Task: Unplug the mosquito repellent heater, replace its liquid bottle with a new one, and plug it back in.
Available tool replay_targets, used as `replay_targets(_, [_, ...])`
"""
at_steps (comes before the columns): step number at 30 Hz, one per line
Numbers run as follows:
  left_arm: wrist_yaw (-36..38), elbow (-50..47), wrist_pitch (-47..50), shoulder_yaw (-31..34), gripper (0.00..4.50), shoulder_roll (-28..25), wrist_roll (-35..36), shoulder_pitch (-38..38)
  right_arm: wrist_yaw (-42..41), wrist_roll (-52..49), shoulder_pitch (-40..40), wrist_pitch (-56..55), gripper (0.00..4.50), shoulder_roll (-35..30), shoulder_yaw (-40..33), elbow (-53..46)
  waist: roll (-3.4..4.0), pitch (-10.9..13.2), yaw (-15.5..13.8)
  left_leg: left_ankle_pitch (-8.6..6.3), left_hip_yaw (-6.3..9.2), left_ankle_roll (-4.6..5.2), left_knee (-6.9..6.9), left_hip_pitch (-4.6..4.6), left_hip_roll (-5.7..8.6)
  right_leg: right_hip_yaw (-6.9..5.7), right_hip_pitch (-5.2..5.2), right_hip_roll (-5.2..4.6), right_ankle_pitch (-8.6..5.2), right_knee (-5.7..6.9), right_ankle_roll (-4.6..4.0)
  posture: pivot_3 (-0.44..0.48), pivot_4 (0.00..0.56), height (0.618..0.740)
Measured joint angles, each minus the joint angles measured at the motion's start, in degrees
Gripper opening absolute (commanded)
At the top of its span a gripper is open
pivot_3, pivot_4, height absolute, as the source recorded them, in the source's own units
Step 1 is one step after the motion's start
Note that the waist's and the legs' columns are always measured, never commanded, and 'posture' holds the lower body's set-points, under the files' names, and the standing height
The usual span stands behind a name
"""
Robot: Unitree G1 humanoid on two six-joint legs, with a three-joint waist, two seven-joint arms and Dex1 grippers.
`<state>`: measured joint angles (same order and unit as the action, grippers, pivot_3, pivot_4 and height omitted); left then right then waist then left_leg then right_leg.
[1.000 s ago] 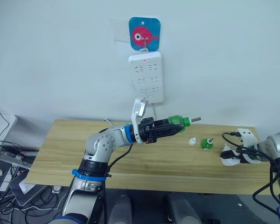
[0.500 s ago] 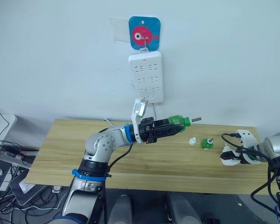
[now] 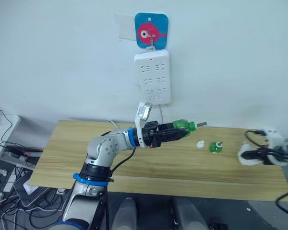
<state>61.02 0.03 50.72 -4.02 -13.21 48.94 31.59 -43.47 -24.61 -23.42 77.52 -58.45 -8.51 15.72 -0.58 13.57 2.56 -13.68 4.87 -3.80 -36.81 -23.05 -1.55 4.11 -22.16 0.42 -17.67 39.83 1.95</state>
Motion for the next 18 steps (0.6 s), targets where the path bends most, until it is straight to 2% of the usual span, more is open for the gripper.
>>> replay_targets(2, [1.29, 0.65, -0.21, -0.34, 2.3, -0.38, -0.23, 0.33, -5.77, -6.96, 5.17, 4.5, 2.96, -2.71, -7.71, -7.5, -0.02, 0.01, -0.05, 0.0, 0.0, 0.0, 0.06, 0.01, -0.02, -0.01, 0.01, 0.02, 0.0, -0.06, 0.0, -0.042, 0.215, 0.74])
replay_targets(4, [2.51, 1.53, -0.55, -0.56, 2.3, -0.65, -0.55, 0.65, -9.84, -14.12, 8.83, 8.33, 2.96, -2.63, -13.86, -12.65, -0.06, 0.03, 0.17, 0.0, -0.02, 0.0, 0.07, 0.01, -0.05, -0.02, 0.03, 0.05, 0.0, -0.09, 0.0, -0.049, 0.213, 0.74])
replay_targets(6, [4.21, 2.83, -1.19, -1.24, 2.3, -1.19, -1.2, 0.87, -11.58, -27.31, 11.53, 13.02, 2.96, -1.69, -20.43, -15.49, -0.1, 0.06, 0.46, 0.0, -0.03, 0.0, 0.03, 0.02, -0.04, 0.01, 0.05, 0.05, 0.01, -0.1, 0.01, -0.062, 0.212, 0.74])
replay_targets(8, [5.53, 3.28, -1.19, -1.98, 2.3, -1.8, -1.69, 0.94, -8.58, -39.27, 12.02, 14.43, 2.96, -1.7, -23.58, -15.35, -0.15, 0.09, 0.76, 0.0, -0.09, 0.01, -0.04, 0.01, -0.03, 0.07, 0.06, 0.03, 0.04, -0.1, 0.07, -0.073, 0.213, 0.74])
replay_targets(9, [6.42, 3.68, -1.15, -2.28, 2.3, -2.1, -1.71, 1.24, -4.24, -48.44, 11.82, 14.51, 2.96, -1.43, -24.82, -15.16, -0.23, 0.13, 0.88, 0.0, -0.11, 0.01, -0.05, 0.01, -0.03, 0.09, 0.06, 0.03, 0.03, -0.11, 0.1, -0.079, 0.214, 0.74])
replay_targets(11, [7.2, 4.07, -1.09, -2.53, 2.3, -2.15, -1.72, 1.7, 1.08, -57.35, 11.88, 13.85, 2.96, -1.12, -25.27, -14.94, -0.36, 0.21, 0.96, 0.0, -0.1, 0.01, -0.1, -0.01, -0.05, 0.09, 0.06, 0.06, 0.01, -0.11, 0.21, -0.082, 0.214, 0.74])
replay_targets(12, [7.47, 4.32, -1.09, -2.82, 2.3, -2.11, -1.73, 2.12, 7.22, -67.25, 14.66, 10.8, 2.96, -1.78, -24.9, -15.31, -0.38, 0.22, 0.94, 0.0, -0.11, 0.01, -0.11, -0.04, -0.04, 0.09, 0.06, 0.06, 0.01, -0.13, 0.21, -0.086, 0.213, 0.74])
replay_targets(14, [8.22, 4.84, -1.09, -2.83, 2.3, -2.33, -1.77, 2.53, 14.39, -78.88, 19.6, 5.6, 2.96, -2.97, -23.52, -16.98, -0.39, 0.23, 0.9, 0.0, -0.08, 0.02, -0.08, -0.2, -0.05, 0.07, 0.02, 0.07, 0.01, -0.3, 0.24, -0.091, 0.211, 0.74])
replay_targets(16, [8.76, 5.15, -1.09, -2.88, 2.3, -2.51, -1.84, 2.61, 17.59, -84.53, 22.99, 1.35, 2.96, -2.88, -22.89, -20.63, -0.38, 0.22, 0.87, -0.01, -0.09, 0.02, -0.09, -0.37, -0.05, 0.05, -0.06, 0.06, 0.07, -0.48, 0.3, -0.091, 0.211, 0.74])
replay_targets(18, [9.39, 5.24, -1.0, -3.19, 2.3, -2.44, -1.86, 3.05, 18.14, -85.91, 24.46, -1.54, 2.96, -1.93, -22.46, -23.96, -0.37, 0.21, 0.88, -0.01, -0.07, 0.03, -0.09, -0.51, -0.06, 0.02, -0.09, 0.05, 0.22, -0.78, 0.43, -0.094, 0.211, 0.74])
